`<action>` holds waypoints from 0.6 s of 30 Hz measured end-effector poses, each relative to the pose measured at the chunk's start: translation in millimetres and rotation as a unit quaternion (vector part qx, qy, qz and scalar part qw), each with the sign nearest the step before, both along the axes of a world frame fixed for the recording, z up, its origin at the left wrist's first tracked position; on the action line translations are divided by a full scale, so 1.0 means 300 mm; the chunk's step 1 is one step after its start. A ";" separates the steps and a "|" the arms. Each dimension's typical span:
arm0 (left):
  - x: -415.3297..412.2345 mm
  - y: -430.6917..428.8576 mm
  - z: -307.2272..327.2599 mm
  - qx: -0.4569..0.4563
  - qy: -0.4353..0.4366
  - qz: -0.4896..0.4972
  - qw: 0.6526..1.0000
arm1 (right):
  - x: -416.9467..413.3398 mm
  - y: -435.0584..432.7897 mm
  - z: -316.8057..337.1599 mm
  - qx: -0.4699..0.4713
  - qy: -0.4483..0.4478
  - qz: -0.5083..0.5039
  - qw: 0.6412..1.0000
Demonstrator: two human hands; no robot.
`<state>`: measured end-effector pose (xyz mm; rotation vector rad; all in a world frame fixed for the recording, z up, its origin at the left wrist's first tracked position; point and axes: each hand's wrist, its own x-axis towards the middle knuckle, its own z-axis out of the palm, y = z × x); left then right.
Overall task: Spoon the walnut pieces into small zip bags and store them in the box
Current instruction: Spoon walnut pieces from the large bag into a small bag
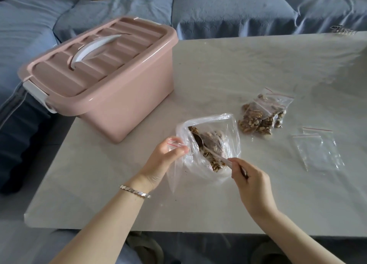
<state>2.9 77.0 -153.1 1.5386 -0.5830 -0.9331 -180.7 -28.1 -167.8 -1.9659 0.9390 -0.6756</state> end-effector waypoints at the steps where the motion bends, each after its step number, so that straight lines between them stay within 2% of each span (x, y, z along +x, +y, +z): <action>1: -0.007 -0.006 0.004 -0.008 0.000 -0.006 1.000 | -0.008 0.002 0.003 0.029 0.004 -0.002 1.000; 5: -0.031 -0.023 0.020 -0.022 -0.014 -0.016 1.000 | -0.023 0.003 0.040 0.193 -0.015 -0.026 0.981; 9: -0.018 0.026 0.019 -0.008 -0.048 -0.004 0.999 | -0.029 -0.023 0.102 0.329 -0.064 -0.088 0.938; 14: 0.011 0.121 0.023 0.070 -0.076 0.027 0.994 | -0.046 -0.063 0.152 0.361 -0.076 -0.099 0.924; 18: -0.026 0.151 0.106 0.078 -0.195 0.081 0.974 | -0.066 -0.091 0.188 0.362 -0.086 -0.097 0.923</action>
